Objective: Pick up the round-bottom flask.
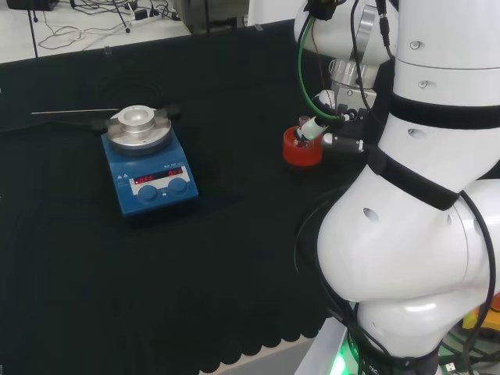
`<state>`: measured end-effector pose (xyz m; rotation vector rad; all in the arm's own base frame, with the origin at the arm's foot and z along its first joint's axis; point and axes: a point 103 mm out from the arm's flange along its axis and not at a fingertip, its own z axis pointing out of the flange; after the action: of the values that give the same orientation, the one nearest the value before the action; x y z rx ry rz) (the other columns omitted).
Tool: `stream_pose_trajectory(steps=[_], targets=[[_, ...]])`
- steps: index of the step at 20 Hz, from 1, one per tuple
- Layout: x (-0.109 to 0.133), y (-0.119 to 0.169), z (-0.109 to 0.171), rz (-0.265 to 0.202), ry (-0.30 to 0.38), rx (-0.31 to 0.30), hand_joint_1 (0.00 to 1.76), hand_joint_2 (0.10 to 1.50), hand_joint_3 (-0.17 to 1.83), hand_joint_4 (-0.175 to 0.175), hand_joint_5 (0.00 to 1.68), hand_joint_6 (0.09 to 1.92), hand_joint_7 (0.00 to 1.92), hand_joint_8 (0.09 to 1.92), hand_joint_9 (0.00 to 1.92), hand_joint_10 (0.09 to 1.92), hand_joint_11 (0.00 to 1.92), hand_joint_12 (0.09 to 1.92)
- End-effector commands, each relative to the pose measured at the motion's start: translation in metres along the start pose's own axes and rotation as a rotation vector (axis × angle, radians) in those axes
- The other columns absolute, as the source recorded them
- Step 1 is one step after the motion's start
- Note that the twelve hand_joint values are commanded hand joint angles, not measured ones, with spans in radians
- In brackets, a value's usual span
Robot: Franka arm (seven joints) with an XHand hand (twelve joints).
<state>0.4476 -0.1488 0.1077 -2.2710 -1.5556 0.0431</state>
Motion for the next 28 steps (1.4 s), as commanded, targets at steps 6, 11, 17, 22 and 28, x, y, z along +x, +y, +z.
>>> stream_pose_trajectory(steps=[6, 11, 17, 22, 28], targets=[[0.005, 0.007, -0.001, -0.022, 0.0, -0.056, 0.87, 0.67, 0.66, -0.076, 0.63, 0.52, 0.29, 0.73, 0.5, 0.69, 0.28, 1.37], [0.006, 0.009, 0.003, -0.022, -0.01, -0.055, 0.88, 0.68, 0.66, -0.092, 0.7, 0.66, 0.31, 0.74, 0.53, 0.69, 0.31, 1.37], [0.006, 0.009, 0.001, -0.025, -0.008, -0.066, 0.88, 0.68, 0.66, -0.101, 0.75, 0.72, 0.32, 0.74, 0.54, 0.69, 0.34, 1.36], [0.009, 0.01, -0.003, -0.029, -0.01, -0.078, 0.89, 0.69, 0.66, -0.105, 0.77, 0.73, 0.33, 0.74, 0.55, 0.69, 0.34, 1.36], [0.011, 0.012, -0.005, -0.029, -0.025, -0.084, 0.89, 0.71, 0.67, -0.114, 0.82, 0.75, 0.35, 0.75, 0.57, 0.69, 0.37, 1.35]])
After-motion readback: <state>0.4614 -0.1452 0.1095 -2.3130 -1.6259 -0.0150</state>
